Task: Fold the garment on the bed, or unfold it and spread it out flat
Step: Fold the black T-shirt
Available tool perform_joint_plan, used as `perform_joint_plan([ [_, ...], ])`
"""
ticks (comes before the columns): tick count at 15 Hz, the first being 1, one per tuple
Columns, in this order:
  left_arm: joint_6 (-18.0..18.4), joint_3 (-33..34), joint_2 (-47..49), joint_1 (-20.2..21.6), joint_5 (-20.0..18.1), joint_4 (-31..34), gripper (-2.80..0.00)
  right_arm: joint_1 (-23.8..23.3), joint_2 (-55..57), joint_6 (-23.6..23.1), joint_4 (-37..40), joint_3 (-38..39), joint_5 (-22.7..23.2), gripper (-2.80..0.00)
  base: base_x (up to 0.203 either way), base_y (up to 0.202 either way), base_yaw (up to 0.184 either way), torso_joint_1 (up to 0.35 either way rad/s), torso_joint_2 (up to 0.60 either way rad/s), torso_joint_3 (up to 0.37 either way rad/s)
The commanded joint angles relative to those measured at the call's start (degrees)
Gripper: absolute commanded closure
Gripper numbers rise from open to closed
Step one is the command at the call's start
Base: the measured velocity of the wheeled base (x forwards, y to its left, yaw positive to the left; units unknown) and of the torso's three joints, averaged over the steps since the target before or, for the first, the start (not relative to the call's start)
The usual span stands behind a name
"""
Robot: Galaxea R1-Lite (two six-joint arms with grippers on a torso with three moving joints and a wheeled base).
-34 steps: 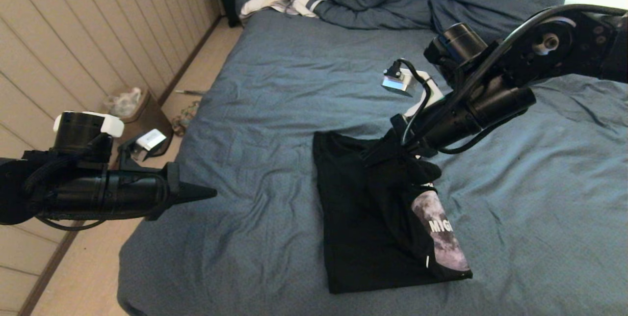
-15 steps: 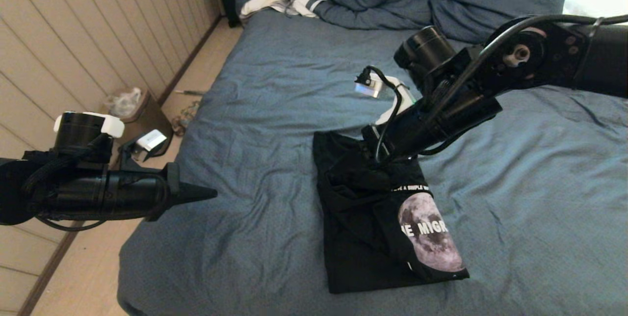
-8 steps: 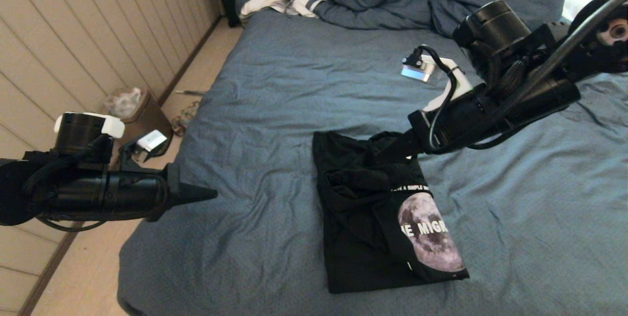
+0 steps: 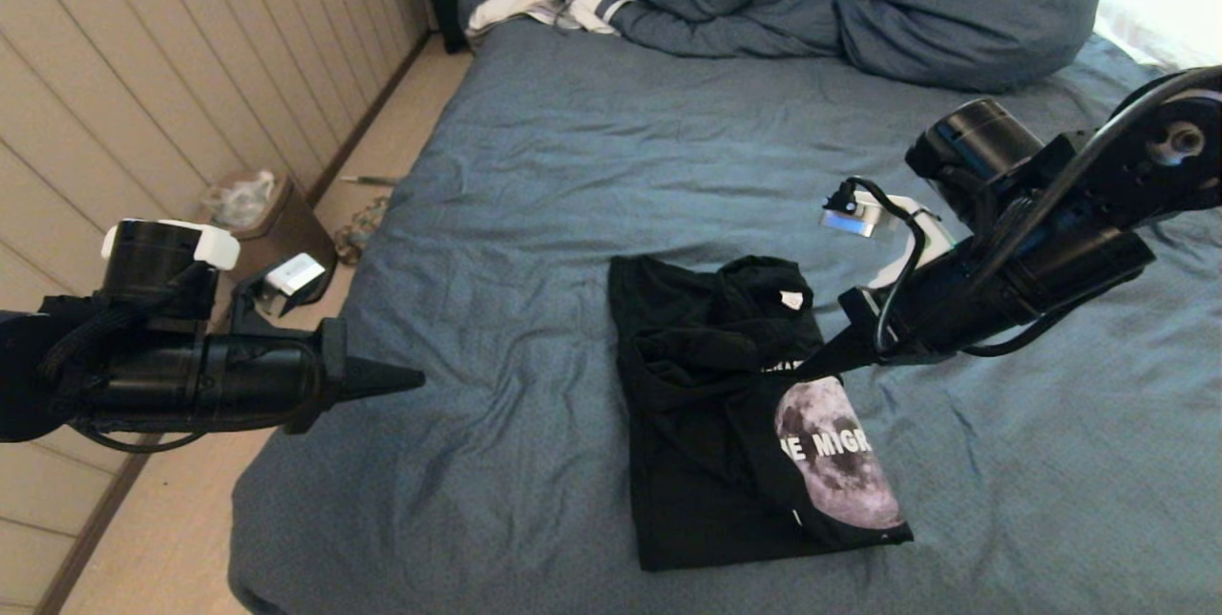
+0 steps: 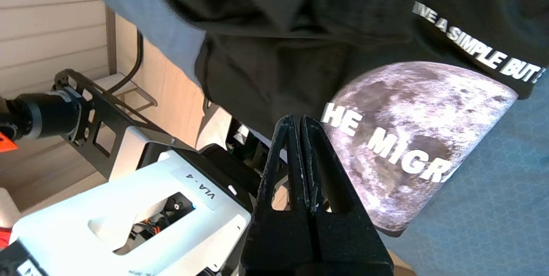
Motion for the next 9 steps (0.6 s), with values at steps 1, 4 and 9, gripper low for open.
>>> perform_joint_plan([
  [1,-0.17,-0.12,-0.37,0.05,-0.17,-0.09,0.00,-0.40,1.62,0.19,0.31,0.35,0.16,0.00,0.000,0.000,0.000,0.000,0.00,0.000],
  [4,-0.17,-0.08,-0.41,0.10,-0.25,-0.05,0.00,-0.31,4.79,0.20,0.31,-0.01,0.07,0.00,0.000,0.000,0.000,0.000,0.00,0.000],
  [9,-0.31,-0.17,-0.17,0.10,-0.20,-0.14,0.00,-0.48,9.36,0.12,-2.36,-2.32,-0.81,0.00,0.000,0.000,0.000,0.000,0.00,0.000],
])
